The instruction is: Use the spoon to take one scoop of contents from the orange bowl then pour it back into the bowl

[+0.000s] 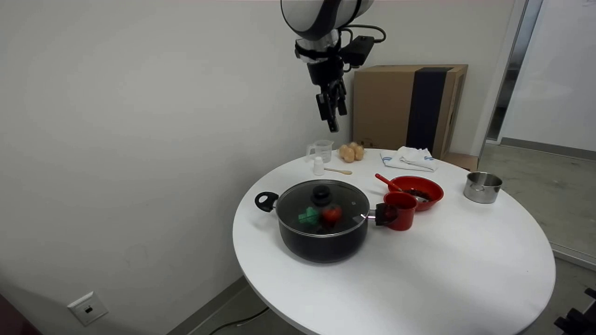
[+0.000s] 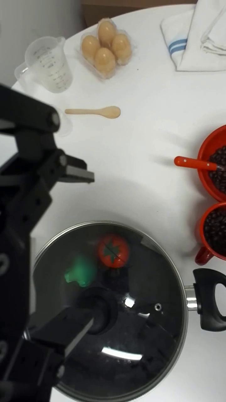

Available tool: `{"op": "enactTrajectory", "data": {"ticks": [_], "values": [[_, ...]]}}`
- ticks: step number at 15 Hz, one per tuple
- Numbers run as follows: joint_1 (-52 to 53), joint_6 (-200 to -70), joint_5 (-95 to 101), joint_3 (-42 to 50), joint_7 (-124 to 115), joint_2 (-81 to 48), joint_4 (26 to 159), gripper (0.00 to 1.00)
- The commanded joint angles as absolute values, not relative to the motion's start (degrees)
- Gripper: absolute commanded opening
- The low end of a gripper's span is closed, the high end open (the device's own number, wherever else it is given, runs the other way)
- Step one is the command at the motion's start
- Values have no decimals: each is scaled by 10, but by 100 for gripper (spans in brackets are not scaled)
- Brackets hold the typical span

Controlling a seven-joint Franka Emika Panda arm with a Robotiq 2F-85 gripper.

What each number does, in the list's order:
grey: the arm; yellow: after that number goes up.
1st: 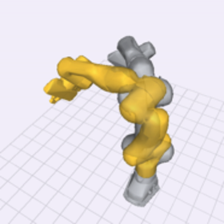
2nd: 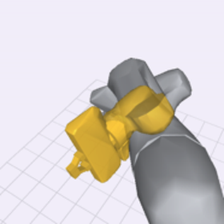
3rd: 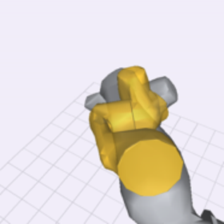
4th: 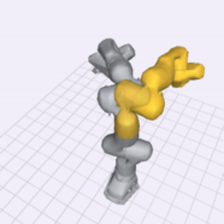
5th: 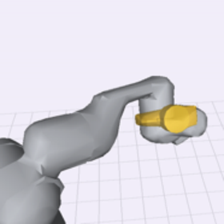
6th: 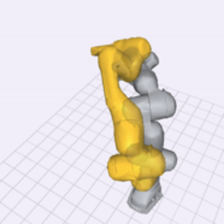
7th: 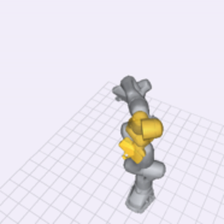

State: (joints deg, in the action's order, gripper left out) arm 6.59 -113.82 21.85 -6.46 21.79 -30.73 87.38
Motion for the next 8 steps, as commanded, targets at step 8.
{"op": "enactTrajectory", "data": {"ticks": [8], "values": [[114,-1130,260,-48,167,-340,838,100]]}}
